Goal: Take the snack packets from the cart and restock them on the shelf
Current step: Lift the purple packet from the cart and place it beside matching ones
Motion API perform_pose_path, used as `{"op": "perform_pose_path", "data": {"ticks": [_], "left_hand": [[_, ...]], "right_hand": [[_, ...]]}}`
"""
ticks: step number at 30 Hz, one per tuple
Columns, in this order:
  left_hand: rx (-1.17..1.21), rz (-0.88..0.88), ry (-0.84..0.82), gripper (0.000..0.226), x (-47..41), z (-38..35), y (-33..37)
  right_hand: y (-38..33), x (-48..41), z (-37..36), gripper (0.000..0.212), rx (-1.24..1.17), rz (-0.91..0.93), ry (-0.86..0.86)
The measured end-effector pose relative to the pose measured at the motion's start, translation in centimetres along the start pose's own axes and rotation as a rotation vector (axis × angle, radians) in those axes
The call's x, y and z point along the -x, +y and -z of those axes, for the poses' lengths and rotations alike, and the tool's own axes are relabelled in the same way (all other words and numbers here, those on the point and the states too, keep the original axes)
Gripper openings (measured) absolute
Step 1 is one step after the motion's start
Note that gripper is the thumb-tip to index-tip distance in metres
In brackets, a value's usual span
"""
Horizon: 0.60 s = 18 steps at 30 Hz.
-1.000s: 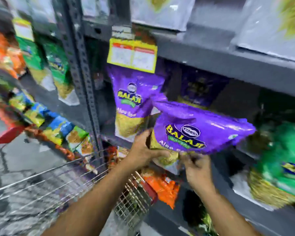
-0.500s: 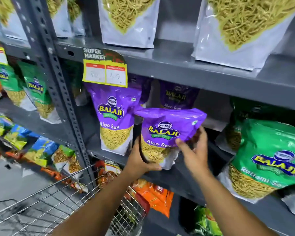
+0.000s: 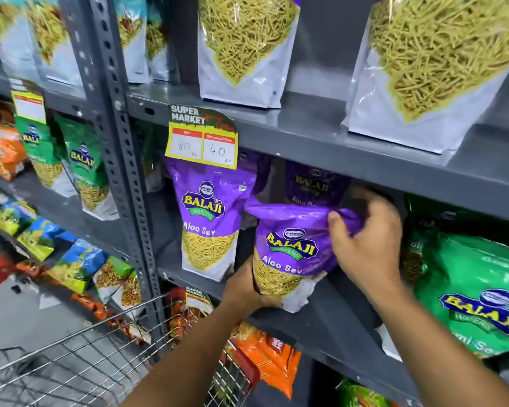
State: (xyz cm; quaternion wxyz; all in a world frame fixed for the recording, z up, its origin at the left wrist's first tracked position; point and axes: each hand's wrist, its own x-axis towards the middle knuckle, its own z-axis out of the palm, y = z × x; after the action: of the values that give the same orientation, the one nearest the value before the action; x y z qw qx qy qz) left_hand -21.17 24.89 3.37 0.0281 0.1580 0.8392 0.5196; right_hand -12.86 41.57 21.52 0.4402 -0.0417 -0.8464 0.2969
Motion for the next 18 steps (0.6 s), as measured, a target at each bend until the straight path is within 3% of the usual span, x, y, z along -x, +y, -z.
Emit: {"op": "perform_pose_path", "data": {"ticks": [2, 6, 10, 13, 16, 18], "left_hand": [[-0.019, 0.009, 0.008, 0.11, 0.2, 0.1, 0.0], [-0.086, 0.005, 0.011, 0.116, 0.2, 0.4, 0.3], [-0.082, 0.029, 0.023, 0.108, -0.2, 0.2, 0.2], [-0.087, -0.014, -0.034, 0.105, -1.0, -0.8, 1.0], [-0.061, -0.017, -0.048, 0.104, -0.7, -1.3, 1.9], [-0.041, 0.001, -0.017, 0.102, -0.5, -0.9, 0.8]], "right_hand": [[-3.3, -1.3, -0.2, 0.039, 0.398, 0.22, -0.213], [-7.2, -3.4, -3.3, 0.031, 0.54, 0.428, -0.509], [-6.9, -5.0, -3.3, 0.031, 0.412, 0.133, -0.591], [-6.2, -4.9, -1.3, 0.035, 0.506, 0.152, -0.501], [-4.9, -4.6, 2.6, 0.047, 0.565, 0.147, -0.56], [-3.7, -4.5, 3.7, 0.04, 0.623, 0.109, -0.614]]}}
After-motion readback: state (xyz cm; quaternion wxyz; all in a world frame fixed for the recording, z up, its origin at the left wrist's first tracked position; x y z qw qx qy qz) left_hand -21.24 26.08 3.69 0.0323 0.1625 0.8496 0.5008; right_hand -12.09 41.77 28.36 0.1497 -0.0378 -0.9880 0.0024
